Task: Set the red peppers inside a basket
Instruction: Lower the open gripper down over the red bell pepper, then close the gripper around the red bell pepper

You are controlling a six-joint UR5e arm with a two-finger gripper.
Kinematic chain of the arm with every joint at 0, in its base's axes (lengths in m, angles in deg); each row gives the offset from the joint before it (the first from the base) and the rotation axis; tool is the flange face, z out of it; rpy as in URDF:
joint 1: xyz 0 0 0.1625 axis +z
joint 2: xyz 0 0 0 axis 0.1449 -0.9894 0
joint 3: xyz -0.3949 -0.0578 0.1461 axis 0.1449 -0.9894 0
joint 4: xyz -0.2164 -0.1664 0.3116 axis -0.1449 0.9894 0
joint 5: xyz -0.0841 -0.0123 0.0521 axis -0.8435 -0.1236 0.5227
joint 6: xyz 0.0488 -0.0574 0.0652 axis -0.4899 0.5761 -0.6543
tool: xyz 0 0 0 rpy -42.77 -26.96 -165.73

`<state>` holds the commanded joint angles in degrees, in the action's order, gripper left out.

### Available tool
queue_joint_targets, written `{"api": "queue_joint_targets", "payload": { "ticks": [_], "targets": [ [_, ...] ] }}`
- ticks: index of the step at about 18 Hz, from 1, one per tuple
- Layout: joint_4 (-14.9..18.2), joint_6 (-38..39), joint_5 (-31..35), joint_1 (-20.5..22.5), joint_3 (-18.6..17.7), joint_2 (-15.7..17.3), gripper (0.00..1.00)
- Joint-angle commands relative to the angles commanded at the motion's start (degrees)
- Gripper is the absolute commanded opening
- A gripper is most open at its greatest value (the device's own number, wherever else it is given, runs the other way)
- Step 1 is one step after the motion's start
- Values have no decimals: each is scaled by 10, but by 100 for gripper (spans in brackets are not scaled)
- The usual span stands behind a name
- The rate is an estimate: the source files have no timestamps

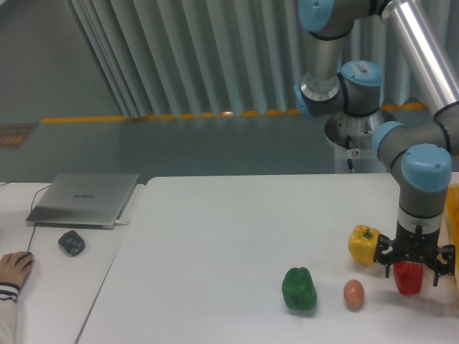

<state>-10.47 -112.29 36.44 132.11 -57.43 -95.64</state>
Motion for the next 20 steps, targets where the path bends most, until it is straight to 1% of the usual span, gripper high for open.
{"api": "queue_joint_targets", "payload": {
  "ticks": [3,9,15,19,20],
  "targets": [
    [1,-1,3,1,0,0,100],
    [2,-5,49,-5,-3,-2,100],
    [1,-5,49,-11,-11,-4,100],
    [1,-9,49,-13,-10,-6,100],
    [2,-17,48,-13,-9,-6,98]
  ]
}}
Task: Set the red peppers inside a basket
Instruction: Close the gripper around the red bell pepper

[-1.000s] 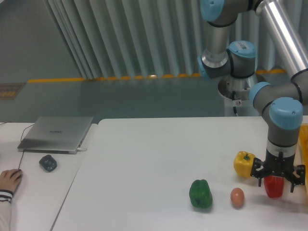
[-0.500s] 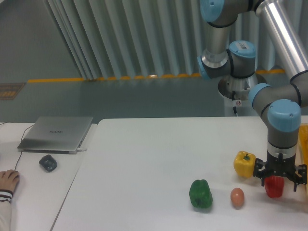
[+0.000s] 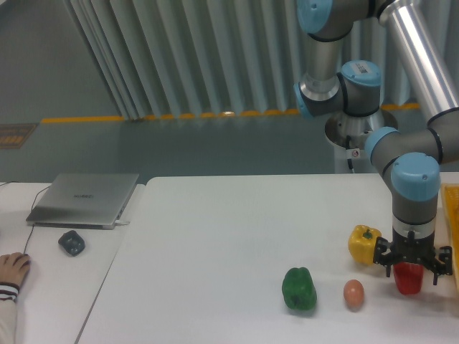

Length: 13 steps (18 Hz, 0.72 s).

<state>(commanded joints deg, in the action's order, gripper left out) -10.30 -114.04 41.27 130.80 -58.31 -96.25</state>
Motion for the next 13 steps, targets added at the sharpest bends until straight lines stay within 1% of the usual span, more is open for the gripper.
{"api": "queue_joint_targets", "payload": {
  "ticks": [2,3,4,5,7,8,9,11,12,13],
  "targets": [
    [4,-10,0,0,3,2,87],
    [4,-10,1,-1,3,1,84],
    [5,-10,1,-3,3,1,75],
    [5,-8,2,-4,3,0,71],
    [5,-7,2,-5,0,0,68],
    [5,-5,2,-5,0,0,62],
    [5,-5,2,-6,0,0,61],
    [6,-4,3,-11,0,0,51],
    [6,-4,3,-13,0,0,50],
    [7,-4,3,-13,0,0,46]
  ]
}}
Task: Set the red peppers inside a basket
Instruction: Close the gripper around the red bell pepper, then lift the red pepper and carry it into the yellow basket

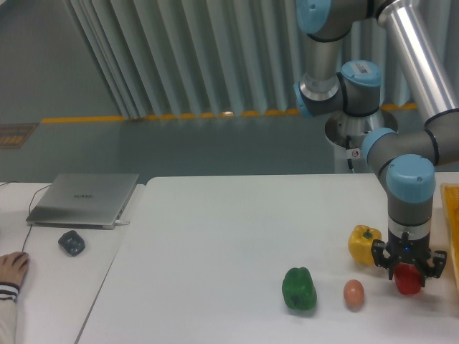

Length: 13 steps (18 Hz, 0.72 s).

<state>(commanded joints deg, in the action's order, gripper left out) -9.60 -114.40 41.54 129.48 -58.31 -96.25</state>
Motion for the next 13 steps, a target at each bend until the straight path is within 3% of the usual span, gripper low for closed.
{"api": "queue_joint_targets", "payload": {
  "ticks": [2,7,11,13],
  "targets": [
    [0,2,-1,-1,-1,1,40],
    [3,4,-5,0,14,6,40],
    [74,4,-18,-1,70,25,40],
    [78,-3,-53,4,77,48,40]
  ]
}}
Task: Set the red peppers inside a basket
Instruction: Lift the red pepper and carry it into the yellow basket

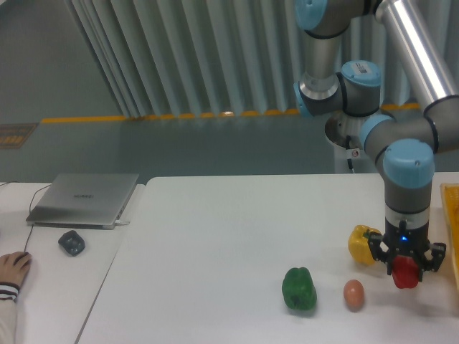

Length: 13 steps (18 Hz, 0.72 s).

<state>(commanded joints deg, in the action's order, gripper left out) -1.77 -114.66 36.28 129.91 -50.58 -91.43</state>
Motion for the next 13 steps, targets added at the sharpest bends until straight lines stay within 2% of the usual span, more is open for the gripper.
{"api": "queue_joint_targets", "payload": {
  "ticks": [2,4,5,7,12,13],
  "targets": [
    [19,-35,-5,6,12,4,40],
    [67,-140,7,11,19,17,40],
    [84,-228,37,17,20,23,40],
    [95,-334,81,26,17,32,40],
    [95,-467,85,76,14,34,40],
    [95,-513,85,90,11,33,41]
  ]
}}
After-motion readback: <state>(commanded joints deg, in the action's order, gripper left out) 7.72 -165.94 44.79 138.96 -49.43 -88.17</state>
